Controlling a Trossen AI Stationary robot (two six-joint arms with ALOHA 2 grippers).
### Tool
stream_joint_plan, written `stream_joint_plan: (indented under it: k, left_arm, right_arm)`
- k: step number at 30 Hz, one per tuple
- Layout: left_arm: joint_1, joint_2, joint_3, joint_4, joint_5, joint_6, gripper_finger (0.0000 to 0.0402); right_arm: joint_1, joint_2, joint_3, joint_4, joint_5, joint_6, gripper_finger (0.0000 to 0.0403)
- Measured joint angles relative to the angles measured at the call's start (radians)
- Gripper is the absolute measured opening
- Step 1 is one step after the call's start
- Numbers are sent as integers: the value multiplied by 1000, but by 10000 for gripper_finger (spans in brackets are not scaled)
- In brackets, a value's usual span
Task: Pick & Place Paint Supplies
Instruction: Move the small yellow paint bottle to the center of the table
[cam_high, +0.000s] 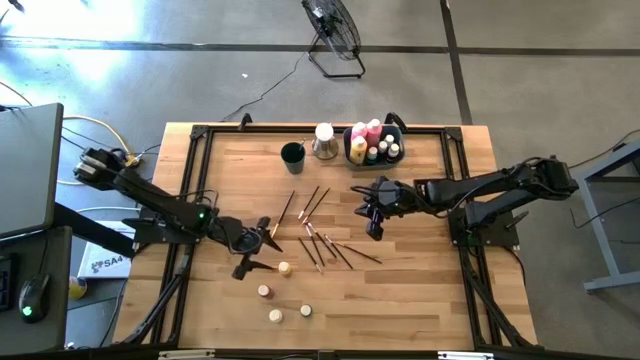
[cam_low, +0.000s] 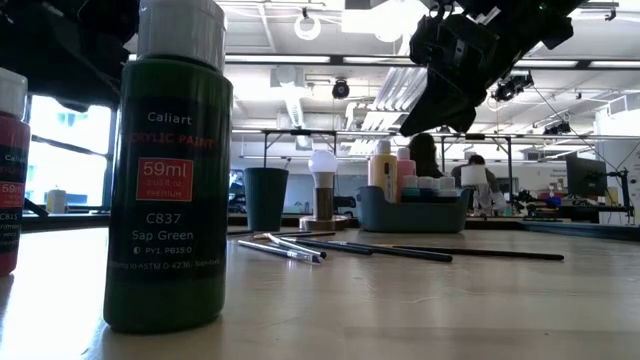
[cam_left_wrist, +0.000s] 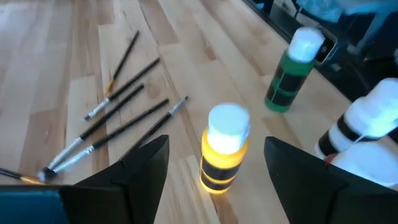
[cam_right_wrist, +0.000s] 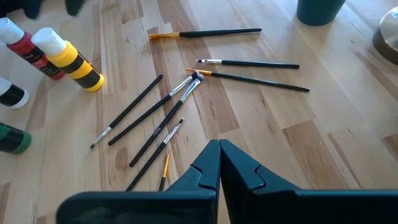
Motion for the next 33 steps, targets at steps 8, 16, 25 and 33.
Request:
stream_joint_plan:
  k: [8,16,25,33]
  left_arm:
    - [0,113,1,119,53,-3,260]
    - [0,176,1,202,51,-26,260]
    - [0,193,1,226,51,-26,260]
    - [0,227,1,243,42,-53,260]
  right_arm:
    - [0,0,0,-1,0,0,2]
    - [0,0,0,0,0,0,2]
    - [0,0,0,0,0,0,2]
    - [0,0,0,0,0,1,2]
